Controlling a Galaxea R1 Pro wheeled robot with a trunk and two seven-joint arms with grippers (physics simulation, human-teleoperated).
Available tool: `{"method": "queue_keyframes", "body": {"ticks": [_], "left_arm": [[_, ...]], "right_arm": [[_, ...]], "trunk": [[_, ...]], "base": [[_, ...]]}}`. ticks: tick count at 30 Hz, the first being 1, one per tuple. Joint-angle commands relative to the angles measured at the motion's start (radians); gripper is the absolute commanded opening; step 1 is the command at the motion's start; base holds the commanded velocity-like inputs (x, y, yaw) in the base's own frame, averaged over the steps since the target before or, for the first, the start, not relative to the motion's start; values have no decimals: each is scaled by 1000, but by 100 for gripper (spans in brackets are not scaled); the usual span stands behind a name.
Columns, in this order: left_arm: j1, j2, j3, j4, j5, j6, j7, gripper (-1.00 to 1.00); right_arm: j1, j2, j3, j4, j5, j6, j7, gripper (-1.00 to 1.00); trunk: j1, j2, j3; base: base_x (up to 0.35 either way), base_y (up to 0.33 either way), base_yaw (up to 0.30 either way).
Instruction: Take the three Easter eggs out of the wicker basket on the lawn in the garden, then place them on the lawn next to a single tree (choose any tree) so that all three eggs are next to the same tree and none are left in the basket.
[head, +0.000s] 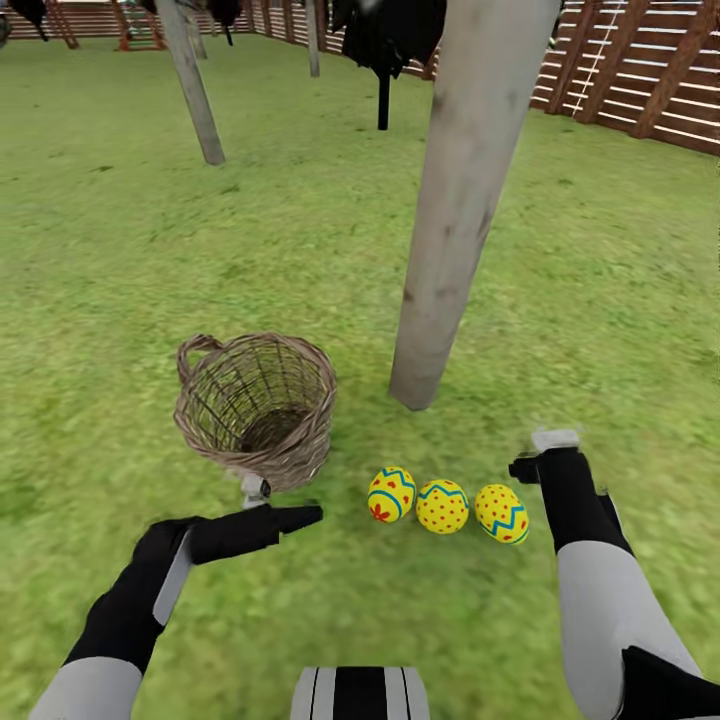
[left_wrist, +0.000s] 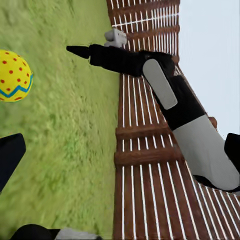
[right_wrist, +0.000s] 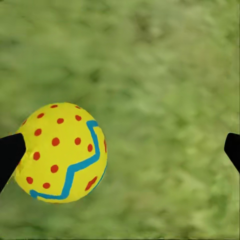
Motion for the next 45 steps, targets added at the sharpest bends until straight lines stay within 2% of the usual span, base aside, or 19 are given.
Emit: {"method": "queue_keyframes", "body": {"ticks": [1, 3, 6, 7, 10, 13, 17, 20, 22, 24, 25, 28, 33, 34, 35, 38, 39, 42, 45], "left_arm": [[0, 3, -4, 19, 4, 8, 6, 100], [1, 23, -14, 117, 1, 0, 27, 100], [2, 40, -21, 297, -3, -32, 48, 100], [2, 44, -22, 310, -3, -40, 49, 100], [5, 86, -21, 355, -4, -85, 53, 100], [10, 102, -17, 361, -4, -93, 53, 100], [26, 147, -16, 364, -3, -95, 52, 100], [36, 176, -15, 363, -2, -96, 52, 100], [42, 182, -15, 366, -2, -96, 54, 100], [45, 185, -15, 373, -2, -96, 55, 100], [46, 186, -15, 378, -2, -96, 56, 100], [46, 187, -15, 383, -3, -96, 69, 100], [46, 188, -14, 458, -6, -96, 122, 100], [46, 192, -14, 470, -6, -97, 127, 100], [46, 215, -17, 486, -6, -96, 136, 100], [46, 237, -18, 503, -6, -96, 143, 100], [47, 249, -18, 533, -6, -97, 152, 100], [47, 260, -18, 573, -7, -97, 191, 100], [48, 261, -19, 582, -7, -97, 206, 100]], "right_arm": [[7, 1, -4, 0, 13, 2, 29, 100], [50, -4, -3, 3, 16, 3, 92, 100], [126, -7, -2, 4, 22, 1, 123, 100], [133, -7, -2, 5, 22, 0, 124, 100], [193, -7, -1, 16, 21, -8, 129, 100], [225, -9, -1, 39, 20, -14, 130, 100], [239, -16, -1, 84, 23, -29, 131, 100], [254, -37, -1, 119, 20, -34, 131, 100], [261, -41, -1, 148, 19, -46, 131, 100], [265, -42, 0, 194, 19, -76, 131, 100], [266, -43, 0, 241, 18, -119, 131, 100], [266, -44, 0, 284, 19, -172, 130, 100], [267, -45, 0, 359, 22, -200, 125, 100], [267, -45, 0, 381, 22, -208, 123, 100], [267, -44, 0, 441, 23, -244, 119, 100], [267, -46, 0, 507, 22, -310, 115, 100], [267, -48, 0, 536, 18, -368, 114, 100], [267, -49, 0, 580, 13, -447, 114, 100], [267, -49, 0, 598, 13, -464, 114, 100]], "trunk": [[-1, 0, 3], [-2, 0, 11], [-3, 1, 23], [-3, 1, 27], [-5, 2, 38], [-6, 3, 50], [-8, 4, 65], [-9, 4, 77], [-10, 5, 85], [-11, 5, 92], [-11, 6, 96], [-13, 6, 108], [-15, 7, 127], [-16, 8, 131], [-16, 8, 135], [-17, 9, 146], [-18, 9, 150], [-19, 10, 162], [-20, 10, 174]], "base": [[0, 0, 0], [0, 0, 0], [0, 0, 0], [0, 0, 0], [0, 0, 0], [0, 0, 0], [0, 0, 0], [0, 0, 0], [0, 0, 0], [0, 0, 0], [0, 0, 0], [0, 0, 0], [0, 0, 0], [0, 0, 0], [0, 0, 0], [0, 0, 0], [0, 0, 0], [0, 0, 0], [0, 0, 0]]}}
